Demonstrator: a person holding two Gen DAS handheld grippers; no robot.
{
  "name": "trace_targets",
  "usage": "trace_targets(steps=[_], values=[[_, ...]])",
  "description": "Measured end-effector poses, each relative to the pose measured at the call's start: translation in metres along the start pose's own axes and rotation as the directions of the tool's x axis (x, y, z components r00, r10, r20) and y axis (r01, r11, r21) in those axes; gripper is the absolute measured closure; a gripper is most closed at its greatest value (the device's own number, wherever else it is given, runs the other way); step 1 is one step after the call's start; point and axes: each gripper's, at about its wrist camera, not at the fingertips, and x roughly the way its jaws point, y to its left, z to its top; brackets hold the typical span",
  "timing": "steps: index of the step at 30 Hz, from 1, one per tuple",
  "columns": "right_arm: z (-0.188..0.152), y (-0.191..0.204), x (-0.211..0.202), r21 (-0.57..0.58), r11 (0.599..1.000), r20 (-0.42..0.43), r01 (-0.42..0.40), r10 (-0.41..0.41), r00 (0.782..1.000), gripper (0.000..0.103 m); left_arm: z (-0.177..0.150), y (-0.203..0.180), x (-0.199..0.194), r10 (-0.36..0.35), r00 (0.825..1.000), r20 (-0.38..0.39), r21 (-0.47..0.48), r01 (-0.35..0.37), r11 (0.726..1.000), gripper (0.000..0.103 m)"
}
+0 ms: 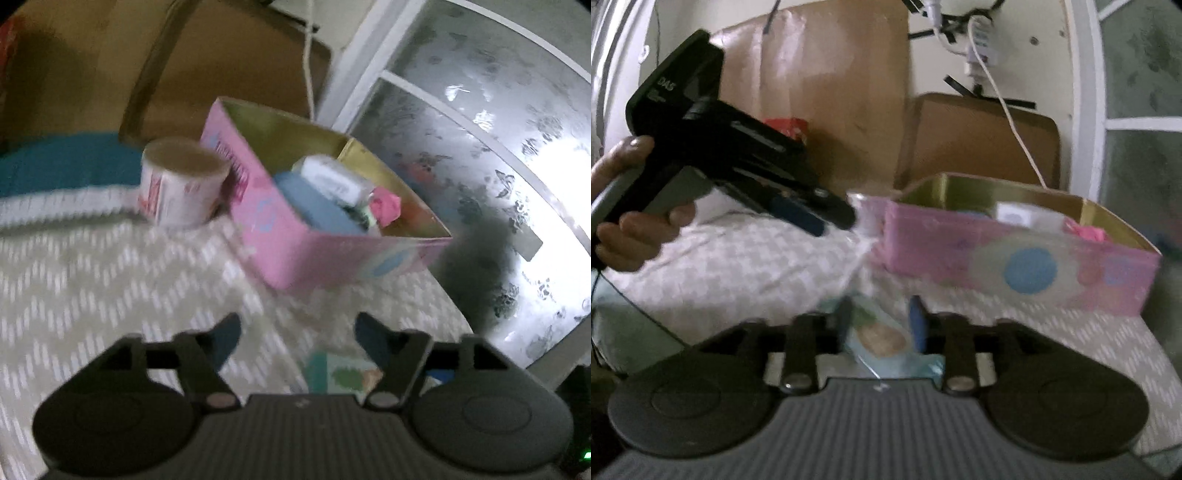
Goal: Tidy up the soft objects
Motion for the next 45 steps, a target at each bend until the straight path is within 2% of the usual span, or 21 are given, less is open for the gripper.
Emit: trace_targets(steps=[4, 7, 8, 11, 13, 15, 18, 21, 26, 29, 32, 33, 35, 36, 39, 41, 45], values=[[-0.009, -0.007, 0.005, 0.007, 1.0, -0.038, -0.021, 0.022, 0.999, 0.047, -0.008, -0.004, 0.011, -0.063, 0.996, -0.055, -0.005, 0.063, 0.998, 0.027], [-0.015, 0.0, 0.005, -0.072, 0.997, -0.036, -0.011, 0.008, 0.999, 0.036, -0.017, -0.017, 0.024, -0.099, 0.988, -0.119, 0.044, 0.105, 0.994, 0.029], [-0.018, 0.0, 0.006, -0.091, 0.996, -0.048, 0.0, -0.005, 0.999, 0.035, -0.021, -0.021, 0.031, -0.101, 0.984, -0.146, 0.061, 0.111, 0.992, 0.03], [-0.024, -0.012, 0.003, -0.022, 1.0, -0.046, -0.015, 0.014, 0.999, 0.035, -0.029, -0.029, 0.035, -0.101, 0.986, -0.129, 0.114, 0.116, 0.987, 0.032], [-0.026, -0.021, 0.001, 0.04, 0.999, -0.041, -0.034, 0.036, 0.999, 0.045, -0.029, -0.033, 0.036, -0.098, 0.988, -0.123, 0.103, 0.111, 0.988, 0.033], [-0.026, -0.023, 0.001, 0.053, 0.998, -0.034, -0.029, 0.031, 0.999, 0.047, -0.026, -0.034, 0.034, -0.097, 0.989, -0.115, 0.096, 0.108, 0.989, 0.033], [-0.022, -0.019, 0.0, 0.067, 0.998, -0.023, -0.012, 0.014, 1.0, 0.048, -0.009, -0.037, 0.026, -0.132, 0.988, -0.076, 0.09, 0.139, 0.986, 0.033], [-0.011, -0.02, -0.007, 0.072, 0.997, 0.046, 0.009, -0.012, 0.999, 0.048, 0.015, -0.046, 0.013, -0.138, 0.99, -0.001, 0.135, 0.137, 0.981, 0.033], [0.03, -0.031, 0.002, 0.05, 0.997, 0.178, 0.059, -0.067, 0.982, 0.048, 0.062, -0.063, 0.016, -0.071, 0.991, 0.11, 0.22, 0.046, 0.974, 0.031], [0.051, -0.041, 0.027, 0.019, 0.994, 0.207, 0.105, -0.107, 0.973, 0.048, 0.09, -0.059, 0.046, 0.027, 0.988, 0.152, 0.23, -0.062, 0.971, 0.026], [0.069, -0.059, 0.071, 0.014, 0.991, 0.171, 0.135, -0.135, 0.976, 0.046, 0.112, -0.047, 0.087, 0.169, 0.977, 0.131, 0.185, -0.191, 0.964, 0.024], [0.074, -0.063, 0.088, 0.001, 0.983, 0.152, 0.184, -0.182, 0.971, 0.044, 0.116, -0.042, 0.095, 0.182, 0.976, 0.123, 0.152, -0.199, 0.968, 0.027], [0.079, -0.069, 0.113, -0.028, 0.965, 0.097, 0.262, -0.259, 0.961, 0.045, 0.118, -0.041, 0.095, 0.168, 0.98, 0.106, 0.103, -0.179, 0.978, 0.027], [0.078, -0.072, 0.115, -0.007, 0.959, 0.076, 0.284, -0.283, 0.956, 0.045, 0.117, -0.042, 0.09, 0.162, 0.98, 0.112, 0.102, -0.173, 0.98, 0.025], [0.074, -0.077, 0.092, 0.111, 0.965, 0.106, 0.236, -0.247, 0.963, 0.045, 0.104, -0.052, 0.076, 0.182, 0.972, 0.146, 0.149, -0.204, 0.968, 0.023], [0.069, -0.072, 0.072, 0.153, 0.959, 0.127, 0.237, -0.257, 0.958, 0.045, 0.095, -0.06, 0.067, 0.189, 0.969, 0.16, 0.159, -0.215, 0.964, 0.022], [0.056, -0.066, 0.026, 0.316, 0.926, 0.176, 0.207, -0.272, 0.946, 0.043, 0.071, -0.074, 0.032, 0.17, 0.965, 0.2, 0.169, -0.205, 0.964, 0.009]])
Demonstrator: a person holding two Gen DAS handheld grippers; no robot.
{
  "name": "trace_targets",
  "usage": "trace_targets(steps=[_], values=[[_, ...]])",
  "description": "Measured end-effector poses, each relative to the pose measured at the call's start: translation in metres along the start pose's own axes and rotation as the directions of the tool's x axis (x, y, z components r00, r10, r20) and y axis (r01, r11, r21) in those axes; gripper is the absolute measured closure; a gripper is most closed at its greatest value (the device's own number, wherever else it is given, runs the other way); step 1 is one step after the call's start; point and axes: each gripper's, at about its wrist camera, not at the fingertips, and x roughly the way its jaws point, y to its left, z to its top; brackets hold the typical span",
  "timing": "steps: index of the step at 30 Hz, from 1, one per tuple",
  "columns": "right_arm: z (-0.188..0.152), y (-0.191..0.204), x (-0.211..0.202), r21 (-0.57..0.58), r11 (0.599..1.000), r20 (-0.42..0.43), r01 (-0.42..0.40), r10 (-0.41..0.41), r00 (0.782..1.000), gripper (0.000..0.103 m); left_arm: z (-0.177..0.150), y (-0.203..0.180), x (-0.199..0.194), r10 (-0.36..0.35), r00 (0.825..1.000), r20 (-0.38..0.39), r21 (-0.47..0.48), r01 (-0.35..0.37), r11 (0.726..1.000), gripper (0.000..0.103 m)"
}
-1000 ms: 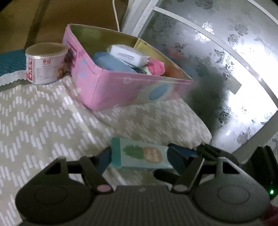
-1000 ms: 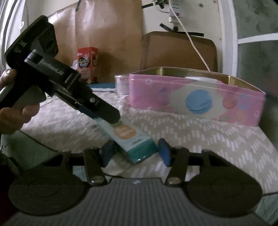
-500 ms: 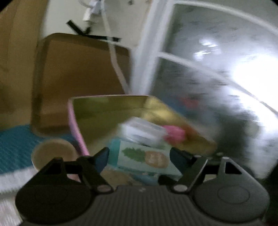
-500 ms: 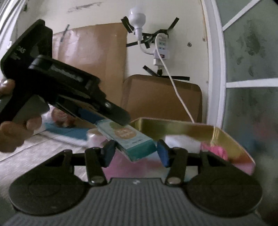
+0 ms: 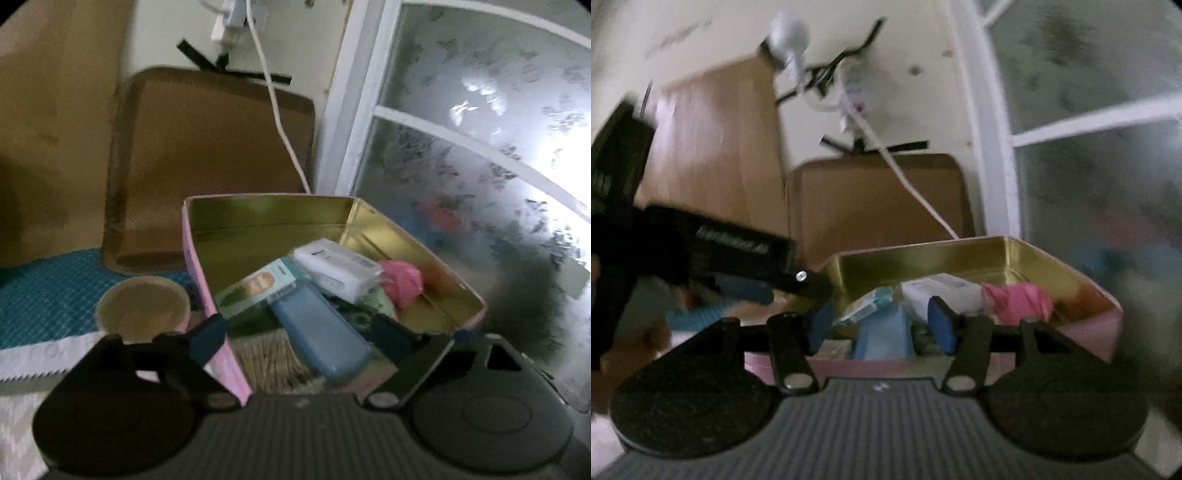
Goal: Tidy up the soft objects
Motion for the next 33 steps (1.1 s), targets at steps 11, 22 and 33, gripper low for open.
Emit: trace_targets(steps=[11, 22, 33], values=[[-0.016, -0.005, -0.063, 0.322, 0.946, -0.094, 0.038, -0.007, 0.996, 0.027, -0.051, -0.004, -0.078, 0.113, 0.993, 0.024, 0.022, -0.114, 0.993, 0.0], [-0.032, 0.026, -0.083, 0.371, 0.928, -0.163, 0.031, 0.032, 0.986, 0.01, -0.104, -0.01, -0.103, 0.235, 0.971, -0.041, 0.063, -0.232, 0.971, 0.0], [-0.036, 0.034, -0.09, 0.361, 0.932, -0.139, 0.028, 0.024, 0.99, 0.009, -0.112, -0.003, -0.108, 0.31, 0.949, -0.05, 0.052, -0.308, 0.95, 0.0]])
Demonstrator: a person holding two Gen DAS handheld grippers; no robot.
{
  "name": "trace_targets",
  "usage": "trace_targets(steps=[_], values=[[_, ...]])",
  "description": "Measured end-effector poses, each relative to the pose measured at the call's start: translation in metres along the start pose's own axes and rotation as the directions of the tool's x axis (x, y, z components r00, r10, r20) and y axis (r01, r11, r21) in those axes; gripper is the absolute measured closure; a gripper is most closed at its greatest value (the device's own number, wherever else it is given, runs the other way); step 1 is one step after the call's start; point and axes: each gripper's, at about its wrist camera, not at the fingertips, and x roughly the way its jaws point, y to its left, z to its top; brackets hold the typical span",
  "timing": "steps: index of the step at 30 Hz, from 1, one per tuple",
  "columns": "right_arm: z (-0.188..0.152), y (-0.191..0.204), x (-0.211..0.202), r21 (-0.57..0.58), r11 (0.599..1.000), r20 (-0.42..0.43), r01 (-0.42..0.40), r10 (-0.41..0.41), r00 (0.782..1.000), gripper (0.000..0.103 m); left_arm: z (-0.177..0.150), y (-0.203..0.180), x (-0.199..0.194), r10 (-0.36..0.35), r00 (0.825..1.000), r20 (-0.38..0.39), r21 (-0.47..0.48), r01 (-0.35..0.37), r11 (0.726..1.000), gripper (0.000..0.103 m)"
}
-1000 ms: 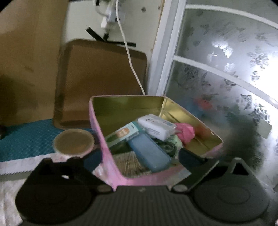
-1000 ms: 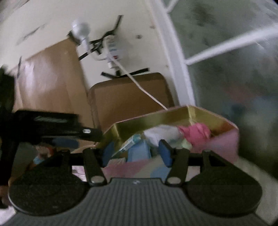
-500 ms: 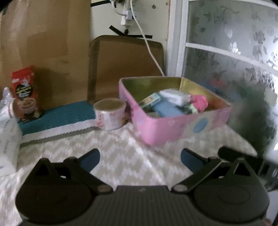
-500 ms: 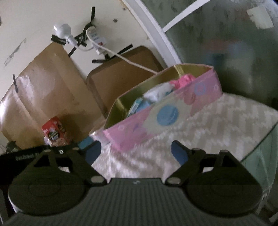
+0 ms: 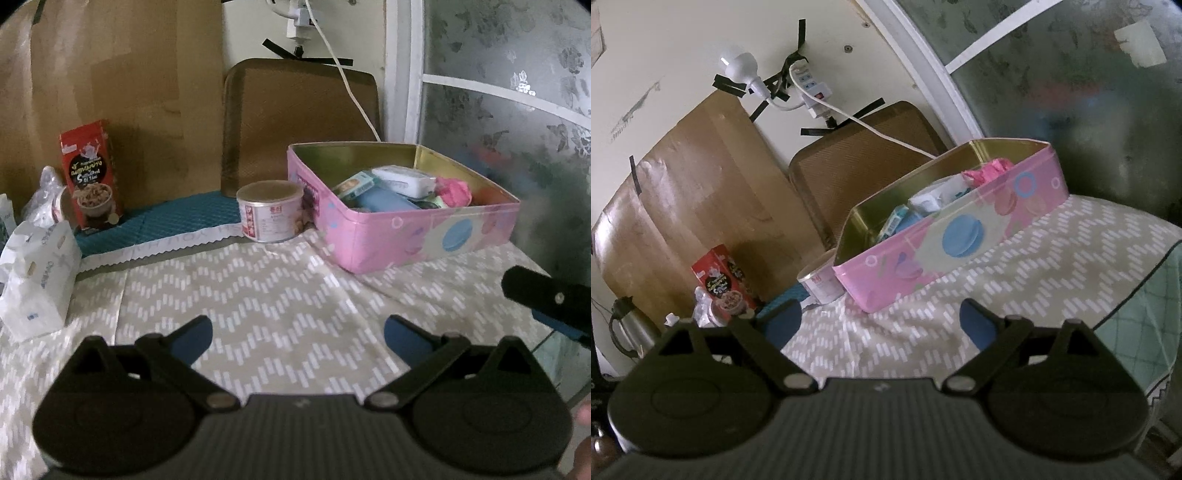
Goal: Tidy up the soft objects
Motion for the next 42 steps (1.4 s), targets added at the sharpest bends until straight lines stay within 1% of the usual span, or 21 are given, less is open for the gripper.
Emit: trace_targets(steps=[2, 6, 10, 15, 20, 26, 42], values=[[-0.001, -0.001, 0.0, 0.002, 1.0, -0.001, 0.001, -0.001, 1.0, 0.008, -0.001, -0.001, 0.0, 0.012, 1.0, 0.003, 0.002, -0.012, 1.0, 0.0], [-0.002, -0.002, 0.001, 0.004, 1.0, -0.006, 0.004, -0.004, 1.0, 0.008, -0.005, -0.003, 0.001, 0.059, 0.998, 0.022, 0.027, -0.06, 0.998, 0.0], [-0.003, -0.005, 0.003, 0.012, 1.0, -0.01, 0.008, -0.008, 1.0, 0.008, -0.006, -0.004, 0.004, 0.058, 0.998, 0.012, 0.043, -0.059, 0.997, 0.0], [-0.005, -0.007, 0.004, 0.019, 1.0, -0.016, 0.013, -0.012, 1.0, 0.008, -0.008, -0.006, 0.006, 0.076, 0.997, 0.011, 0.055, -0.077, 0.996, 0.0], [-0.007, -0.007, 0.004, 0.022, 1.0, -0.016, 0.019, -0.018, 1.0, 0.008, -0.009, -0.006, 0.006, 0.072, 0.997, 0.01, 0.058, -0.073, 0.996, 0.0], [-0.009, -0.007, 0.002, 0.029, 0.999, -0.009, 0.026, -0.026, 1.0, 0.008, -0.011, -0.011, 0.005, 0.09, 0.996, 0.007, 0.096, -0.091, 0.991, 0.0], [-0.011, 0.001, -0.003, 0.008, 0.999, 0.024, 0.039, -0.039, 0.999, 0.008, -0.016, -0.012, 0.006, 0.071, 0.997, -0.039, 0.105, -0.067, 0.992, 0.0]])
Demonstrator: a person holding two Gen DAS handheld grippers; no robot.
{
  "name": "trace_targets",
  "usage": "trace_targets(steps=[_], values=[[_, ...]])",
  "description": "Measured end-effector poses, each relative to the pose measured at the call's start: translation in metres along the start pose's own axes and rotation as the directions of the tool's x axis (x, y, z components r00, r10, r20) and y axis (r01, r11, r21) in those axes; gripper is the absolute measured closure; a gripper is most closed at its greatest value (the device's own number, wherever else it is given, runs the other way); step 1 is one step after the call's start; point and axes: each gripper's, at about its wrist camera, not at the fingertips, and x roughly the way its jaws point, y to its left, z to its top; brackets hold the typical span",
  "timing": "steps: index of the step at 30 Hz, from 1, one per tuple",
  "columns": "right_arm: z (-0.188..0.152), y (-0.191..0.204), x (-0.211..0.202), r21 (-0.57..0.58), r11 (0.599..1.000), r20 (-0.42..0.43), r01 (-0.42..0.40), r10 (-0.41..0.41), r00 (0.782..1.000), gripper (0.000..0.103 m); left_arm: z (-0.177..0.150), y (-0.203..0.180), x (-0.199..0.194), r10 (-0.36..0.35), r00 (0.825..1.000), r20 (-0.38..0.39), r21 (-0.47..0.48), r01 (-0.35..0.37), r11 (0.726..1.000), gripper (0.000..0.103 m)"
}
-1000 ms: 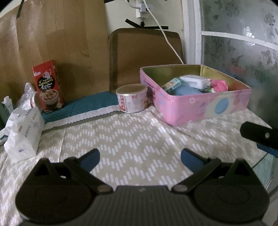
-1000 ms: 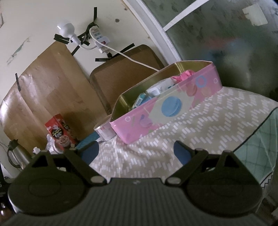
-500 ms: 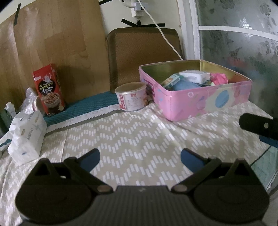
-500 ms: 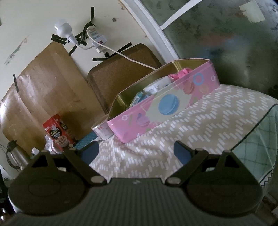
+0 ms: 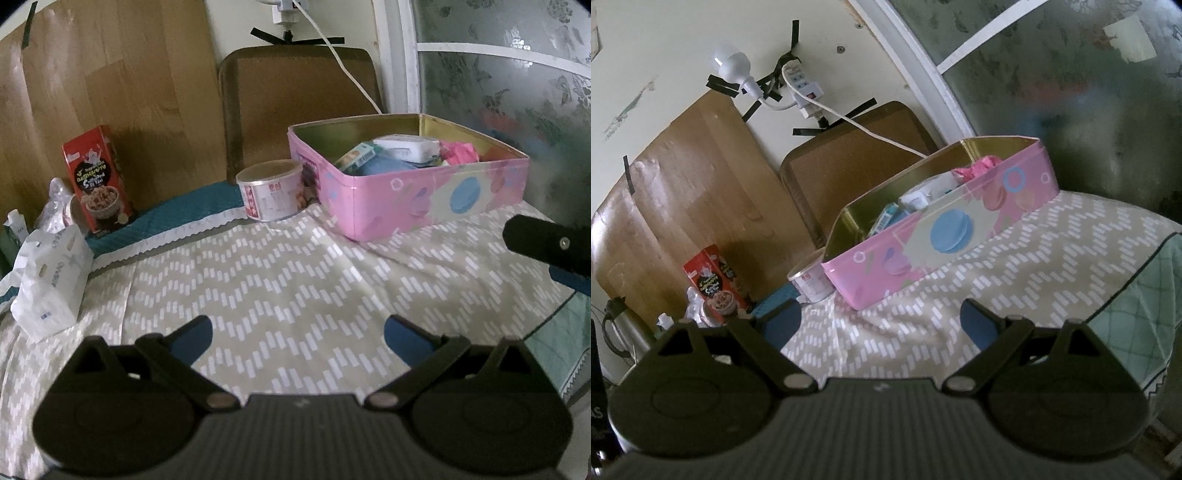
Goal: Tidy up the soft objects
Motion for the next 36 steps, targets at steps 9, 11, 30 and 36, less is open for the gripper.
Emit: trace_targets(steps=[9, 11, 30, 36], values=[[-0.0005, 0.001, -0.0006, 0.0, 1.0, 0.002, 0.001, -0.001, 1.0, 0.008, -0.0009, -0.0025, -0.002, -0.007, 1.0, -0.011, 0.005, 0.007, 1.0, 0.0], [-0.0006, 0.001, -0.0008, -0.002, 1.0, 0.003, 0.001, -0.001, 1.0, 0.008, -0.0009, -0.0032, -0.0026, -0.009, 1.0, -0.013, 0.008, 0.01, 1.0, 0.0], [0.0008, 0.0012, -0.0009, -0.023, 1.0, 0.008, -0.01, 0.011, 1.0, 0.008, -0.0029, -0.0028, -0.0007, -0.038, 0.998, -0.053, 0.011, 0.039, 0.999, 0.0], [0.0017, 0.0014, -0.0013, -0.026, 1.0, 0.011, -0.011, 0.012, 1.0, 0.008, -0.0032, -0.0035, -0.0017, -0.043, 0.997, -0.057, 0.009, 0.044, 0.999, 0.0]])
